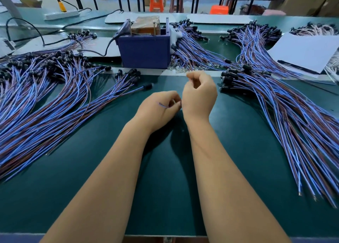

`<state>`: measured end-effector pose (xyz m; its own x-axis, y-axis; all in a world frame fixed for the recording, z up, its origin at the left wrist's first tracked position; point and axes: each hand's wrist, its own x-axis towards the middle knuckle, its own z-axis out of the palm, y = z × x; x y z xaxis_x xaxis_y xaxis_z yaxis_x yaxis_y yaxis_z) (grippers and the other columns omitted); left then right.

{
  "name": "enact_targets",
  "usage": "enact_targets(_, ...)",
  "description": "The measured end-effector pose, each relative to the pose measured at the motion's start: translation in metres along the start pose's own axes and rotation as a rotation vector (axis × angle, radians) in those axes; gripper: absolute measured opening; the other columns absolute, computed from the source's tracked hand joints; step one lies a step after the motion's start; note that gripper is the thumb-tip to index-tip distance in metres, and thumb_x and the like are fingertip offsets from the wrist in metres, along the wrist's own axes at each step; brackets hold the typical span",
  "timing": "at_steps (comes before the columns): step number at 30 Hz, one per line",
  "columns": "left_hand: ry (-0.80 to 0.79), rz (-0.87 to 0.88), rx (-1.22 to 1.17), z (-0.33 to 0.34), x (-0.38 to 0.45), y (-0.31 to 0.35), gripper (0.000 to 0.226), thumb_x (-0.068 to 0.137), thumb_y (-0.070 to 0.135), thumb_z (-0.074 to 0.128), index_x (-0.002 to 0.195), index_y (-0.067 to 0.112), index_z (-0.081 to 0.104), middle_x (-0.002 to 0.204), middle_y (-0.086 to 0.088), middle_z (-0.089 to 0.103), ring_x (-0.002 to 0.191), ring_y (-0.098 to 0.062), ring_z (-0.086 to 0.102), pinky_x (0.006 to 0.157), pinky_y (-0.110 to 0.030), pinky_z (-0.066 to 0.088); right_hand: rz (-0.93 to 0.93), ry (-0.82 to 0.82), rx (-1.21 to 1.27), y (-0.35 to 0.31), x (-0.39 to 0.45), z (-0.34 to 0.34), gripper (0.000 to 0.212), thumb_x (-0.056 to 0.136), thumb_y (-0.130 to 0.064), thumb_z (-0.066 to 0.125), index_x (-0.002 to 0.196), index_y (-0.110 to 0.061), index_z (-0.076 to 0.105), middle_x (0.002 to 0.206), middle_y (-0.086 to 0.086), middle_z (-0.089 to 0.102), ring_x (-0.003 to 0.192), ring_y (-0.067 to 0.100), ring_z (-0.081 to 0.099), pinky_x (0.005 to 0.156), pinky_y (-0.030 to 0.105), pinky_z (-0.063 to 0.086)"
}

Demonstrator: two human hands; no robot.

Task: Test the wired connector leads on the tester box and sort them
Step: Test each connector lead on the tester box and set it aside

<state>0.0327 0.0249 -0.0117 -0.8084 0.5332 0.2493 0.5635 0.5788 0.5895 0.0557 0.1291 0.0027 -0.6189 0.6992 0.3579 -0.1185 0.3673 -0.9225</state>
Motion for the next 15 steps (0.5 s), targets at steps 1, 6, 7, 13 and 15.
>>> enact_targets(1,-0.005,0.030,0.006,0.001,-0.001,0.001,0.011,0.091,0.024,0.060,0.081,0.026,0.058,0.074,0.005,0.058,0.080,-0.026,0.058,0.071,-0.039,0.048,0.012,0.015,-0.019,0.002,0.003,-0.002,0.027,0.086,0.004,0.051,0.094,-0.014,0.070,0.102,0.004,0.069,0.092,0.016,0.062,0.069,0.009,0.034)
enact_targets(6,0.011,0.115,0.044,0.010,-0.007,0.010,0.007,0.083,0.023,0.072,0.089,0.024,0.075,0.082,0.001,0.062,0.087,-0.026,0.056,0.079,-0.043,0.048,0.138,0.046,-0.131,0.015,0.016,-0.021,0.028,0.089,-0.001,0.050,0.099,-0.017,0.070,0.104,0.003,0.069,0.082,0.014,0.056,0.063,0.016,0.031)
enact_targets(7,0.020,0.124,0.037,0.013,-0.008,0.015,0.009,0.082,0.022,0.071,0.089,0.025,0.076,0.085,0.001,0.064,0.088,-0.026,0.057,0.079,-0.043,0.047,0.145,0.037,-0.153,0.017,0.018,-0.026,0.027,0.089,-0.002,0.050,0.098,-0.018,0.070,0.103,0.002,0.069,0.080,0.013,0.054,0.061,0.018,0.031)
enact_targets(13,-0.034,0.178,-0.012,0.045,-0.008,0.064,0.017,0.078,0.013,0.066,0.087,0.025,0.074,0.096,0.006,0.070,0.095,-0.025,0.057,0.082,-0.041,0.046,0.016,-0.024,-0.371,0.019,0.048,-0.070,0.028,0.093,-0.003,0.050,0.103,-0.016,0.072,0.107,0.004,0.070,0.096,0.024,0.062,0.070,0.028,0.040)
enact_targets(15,-0.072,0.186,-0.065,0.057,-0.004,0.084,0.021,0.079,0.010,0.064,0.092,0.023,0.074,0.100,0.004,0.070,0.099,-0.027,0.058,0.083,-0.039,0.046,-0.044,-0.012,-0.472,0.018,0.059,-0.089,0.032,0.092,0.000,0.048,0.103,-0.017,0.073,0.110,0.005,0.069,0.098,0.027,0.062,0.070,0.031,0.042)
